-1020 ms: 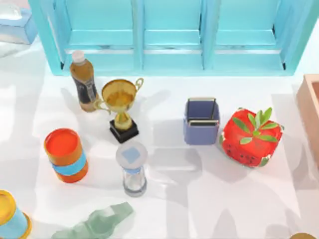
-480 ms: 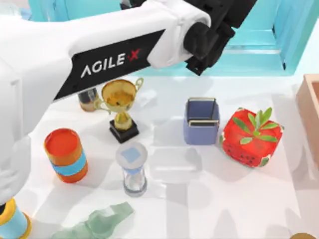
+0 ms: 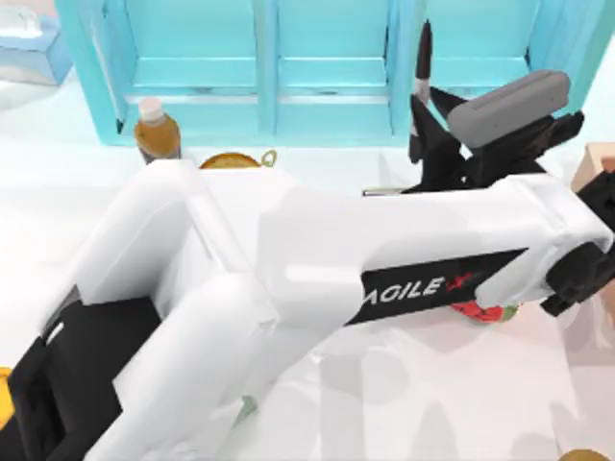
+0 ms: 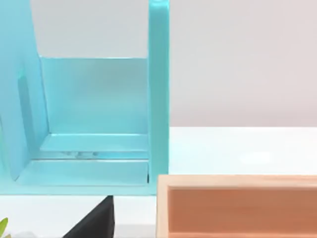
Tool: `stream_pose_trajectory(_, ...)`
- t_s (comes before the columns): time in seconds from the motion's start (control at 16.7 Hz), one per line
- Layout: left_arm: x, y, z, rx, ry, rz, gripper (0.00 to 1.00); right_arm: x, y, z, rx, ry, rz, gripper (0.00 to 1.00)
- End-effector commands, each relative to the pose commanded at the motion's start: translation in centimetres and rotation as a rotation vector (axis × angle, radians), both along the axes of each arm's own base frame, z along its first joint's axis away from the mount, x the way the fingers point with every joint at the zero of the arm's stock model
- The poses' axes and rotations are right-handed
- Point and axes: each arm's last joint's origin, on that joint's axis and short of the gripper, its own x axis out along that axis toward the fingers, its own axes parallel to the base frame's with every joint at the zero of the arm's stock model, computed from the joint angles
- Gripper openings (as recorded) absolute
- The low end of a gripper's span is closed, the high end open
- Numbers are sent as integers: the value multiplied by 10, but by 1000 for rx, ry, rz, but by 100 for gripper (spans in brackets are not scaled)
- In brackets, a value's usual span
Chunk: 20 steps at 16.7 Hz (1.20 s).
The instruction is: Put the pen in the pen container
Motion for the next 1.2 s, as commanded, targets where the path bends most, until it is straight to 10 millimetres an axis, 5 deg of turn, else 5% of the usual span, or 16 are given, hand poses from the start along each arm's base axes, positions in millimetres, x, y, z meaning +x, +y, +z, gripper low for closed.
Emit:
stream_pose_trajectory(1.02,4,2,-2,0,0,0,0,0,0,0,0,0,0,100)
stream_pose_trajectory(1.2,4,2,-2,0,0,0,23,0,0,0,0,0,0,100)
